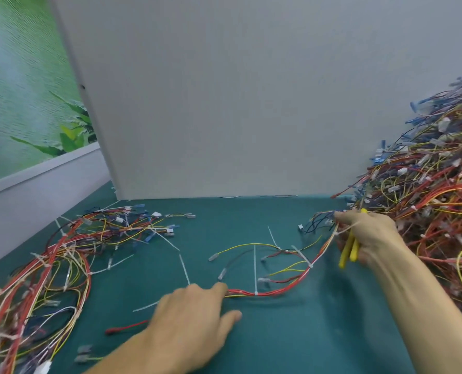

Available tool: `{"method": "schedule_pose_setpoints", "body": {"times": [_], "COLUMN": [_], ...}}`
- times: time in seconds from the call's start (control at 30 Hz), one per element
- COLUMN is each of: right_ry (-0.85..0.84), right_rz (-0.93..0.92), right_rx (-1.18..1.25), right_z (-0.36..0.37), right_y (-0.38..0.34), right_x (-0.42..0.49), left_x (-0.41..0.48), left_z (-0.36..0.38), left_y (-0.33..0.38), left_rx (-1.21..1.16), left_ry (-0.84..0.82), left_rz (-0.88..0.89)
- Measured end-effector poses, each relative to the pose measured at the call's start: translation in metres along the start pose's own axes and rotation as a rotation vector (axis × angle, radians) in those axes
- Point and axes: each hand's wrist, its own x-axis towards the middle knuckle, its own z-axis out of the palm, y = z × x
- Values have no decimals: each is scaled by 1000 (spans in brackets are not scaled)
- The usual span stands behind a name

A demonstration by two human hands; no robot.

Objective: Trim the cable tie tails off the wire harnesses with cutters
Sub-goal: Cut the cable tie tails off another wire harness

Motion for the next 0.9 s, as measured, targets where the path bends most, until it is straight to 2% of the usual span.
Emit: {"method": "schedule_pose_setpoints", "body": {"times": [0.07, 0.17, 0.3, 0.4, 0.5, 0.6, 0.77, 0.83, 0.9], "right_ry": [-23, -77, -132, -129, -149, -235, -502, -562, -655], "right_rz": [-6, -11, -30, -43, -62, -132, -130, -124, -96], "right_rx": [-49, -64, -77, -81, -167, -513, -1209, -1378, -1439], "right_z": [-3, -9, -12, -14, -17, -26, -38, -40, -42], "right_y": [-2, -6, -13, -18, -22, -20, -3, 2, 0], "right_x": [-2, -3, -4, -5, -12, -27, -62, -74, -84], "left_x": [6, 16, 26, 35, 47, 58, 55, 48, 44], "left_z": [7, 2, -33, -67, -82, -71, -18, -5, 2], "left_y": [5, 0, -7, -10, -15, -24, -40, -45, -48], "left_rx": [63, 77, -4, -173, -353, -397, -461, -534, -565], "left_ry": [-67, -20, 194, 380, 450, 352, -122, -140, -85], "left_rz": [-61, -120, -74, 9, 56, 38, -86, -137, -171]}}
